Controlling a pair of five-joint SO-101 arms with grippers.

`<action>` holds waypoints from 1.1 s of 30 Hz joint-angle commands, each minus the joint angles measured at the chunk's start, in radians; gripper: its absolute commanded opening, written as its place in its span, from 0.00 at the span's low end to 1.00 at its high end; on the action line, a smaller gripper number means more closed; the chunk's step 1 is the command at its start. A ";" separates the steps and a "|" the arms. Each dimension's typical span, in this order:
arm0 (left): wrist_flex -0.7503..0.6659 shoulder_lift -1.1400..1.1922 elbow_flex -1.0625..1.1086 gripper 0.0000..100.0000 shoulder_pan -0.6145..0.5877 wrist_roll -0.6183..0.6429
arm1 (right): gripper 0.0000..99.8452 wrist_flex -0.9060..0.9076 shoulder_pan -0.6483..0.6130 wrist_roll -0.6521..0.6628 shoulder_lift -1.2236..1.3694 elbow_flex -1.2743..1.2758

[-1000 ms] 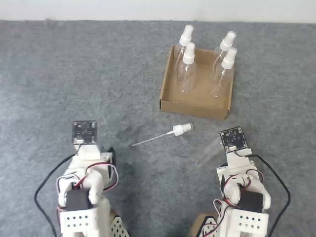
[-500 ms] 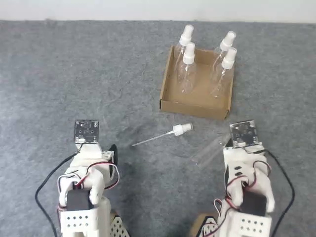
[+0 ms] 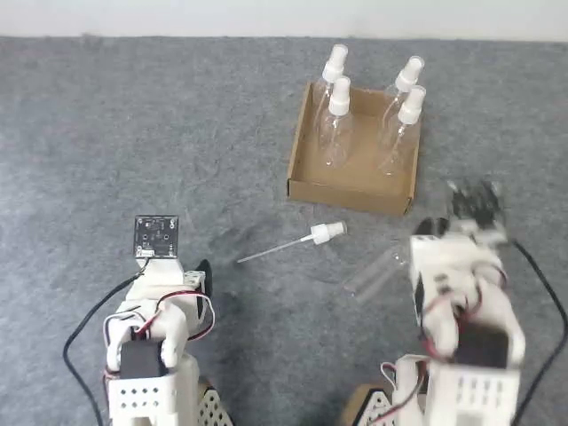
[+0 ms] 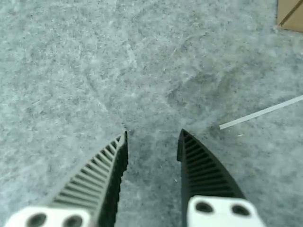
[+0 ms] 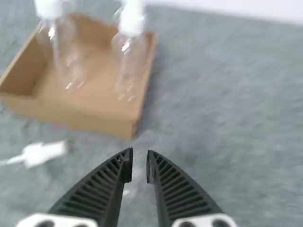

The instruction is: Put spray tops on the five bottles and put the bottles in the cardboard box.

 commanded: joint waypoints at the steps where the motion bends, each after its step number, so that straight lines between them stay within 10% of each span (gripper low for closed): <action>1: -0.018 -0.018 -0.008 0.16 -0.005 0.002 | 0.14 0.010 -0.160 -0.091 0.354 -0.152; 12: -0.018 -0.018 -0.008 0.16 -0.005 0.002 | 0.22 0.064 -0.424 -0.585 0.696 -0.272; 33: -0.018 -0.018 -0.008 0.16 -0.005 0.002 | 0.22 -0.079 -0.272 -0.654 0.967 -0.201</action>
